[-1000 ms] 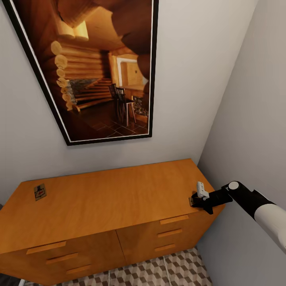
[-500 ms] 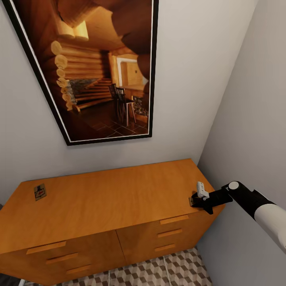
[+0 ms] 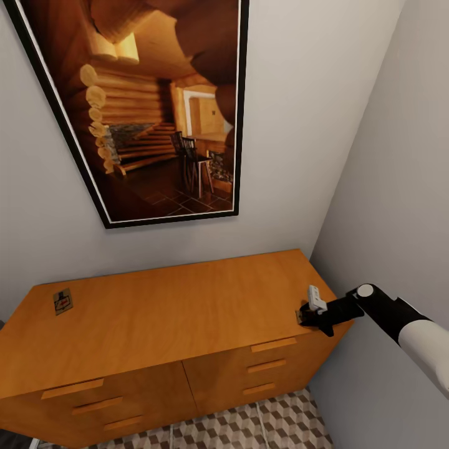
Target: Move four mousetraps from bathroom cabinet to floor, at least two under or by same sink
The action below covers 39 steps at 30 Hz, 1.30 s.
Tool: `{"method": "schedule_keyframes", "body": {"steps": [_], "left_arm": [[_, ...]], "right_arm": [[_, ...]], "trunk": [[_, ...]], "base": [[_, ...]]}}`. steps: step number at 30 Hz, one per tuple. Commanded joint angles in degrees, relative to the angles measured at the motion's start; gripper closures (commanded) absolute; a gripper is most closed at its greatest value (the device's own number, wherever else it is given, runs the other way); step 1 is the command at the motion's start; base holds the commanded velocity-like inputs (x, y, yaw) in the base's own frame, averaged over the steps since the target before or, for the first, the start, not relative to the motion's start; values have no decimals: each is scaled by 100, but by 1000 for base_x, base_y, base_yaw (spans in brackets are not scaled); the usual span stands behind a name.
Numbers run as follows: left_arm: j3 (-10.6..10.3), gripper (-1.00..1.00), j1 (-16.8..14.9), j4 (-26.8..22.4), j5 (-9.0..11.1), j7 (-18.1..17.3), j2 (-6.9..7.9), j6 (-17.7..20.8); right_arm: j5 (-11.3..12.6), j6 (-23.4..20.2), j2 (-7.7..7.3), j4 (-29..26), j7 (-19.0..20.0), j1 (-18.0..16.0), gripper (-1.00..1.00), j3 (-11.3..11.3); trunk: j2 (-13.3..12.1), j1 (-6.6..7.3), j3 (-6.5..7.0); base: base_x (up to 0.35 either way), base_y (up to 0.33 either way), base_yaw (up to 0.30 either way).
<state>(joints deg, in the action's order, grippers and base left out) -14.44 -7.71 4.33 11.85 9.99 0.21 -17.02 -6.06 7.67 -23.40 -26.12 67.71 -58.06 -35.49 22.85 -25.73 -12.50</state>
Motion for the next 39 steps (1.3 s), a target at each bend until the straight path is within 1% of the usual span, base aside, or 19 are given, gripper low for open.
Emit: {"method": "schedule_keyframes", "body": {"steps": [1,3,7,9,11,16,23,25,28,32,34,39], "left_arm": [[-50,-100,-11,24,45,3,-4,-38],[-50,-100,-11,24,45,3,-4,-38],[-50,-100,-11,24,45,3,-4,-38],[-50,-100,-11,24,45,3,-4,-38],[-50,-100,-11,24,45,3,-4,-38],[-50,-100,-11,24,45,3,-4,-38],[-50,-100,-11,24,45,3,-4,-38],[-50,-100,-11,24,45,3,-4,-38],[-50,-100,-11,24,45,2,-4,-38],[-50,-100,-11,24,45,3,-4,-38],[-50,-100,-11,24,45,3,-4,-38],[-50,-100,-11,24,45,3,-4,-38]], "right_arm": [[-55,-18,1,-47,5,94,100,-39],[-54,-187,2,-167,6,94,100,-38],[-54,-609,-6,-634,6,96,100,-37],[-54,-725,-9,-760,6,97,100,-37],[-54,-939,-13,-956,6,96,100,-37],[-54,-1163,-11,-1179,6,94,100,-37],[-54,-1279,-7,-1357,6,97,100,-33],[-54,-1413,-7,-1438,6,95,100,-31],[-54,-1808,-6,-1709,6,96,100,-27],[-54,-2114,-6,-2053,6,96,100,-24],[-54,-2374,-6,-2311,6,95,100,-21],[-54,-2760,-2,-2642,0,95,100,-20]], "trunk": [[7,-5,-13],[7,-5,-13],[7,-5,-13],[7,-5,-13],[7,-5,-13],[7,-5,-13],[7,-5,-13],[7,-5,-13],[7,-5,-13],[7,-5,-13],[7,-5,-13],[7,-5,-13]], "base": [[0,0,0],[0,0,0],[0,0,0],[0,0,0],[0,0,0],[0,0,0],[0,0,0],[0,0,0],[0,0,0],[0,0,0],[0,0,0],[0,0,0]]}}
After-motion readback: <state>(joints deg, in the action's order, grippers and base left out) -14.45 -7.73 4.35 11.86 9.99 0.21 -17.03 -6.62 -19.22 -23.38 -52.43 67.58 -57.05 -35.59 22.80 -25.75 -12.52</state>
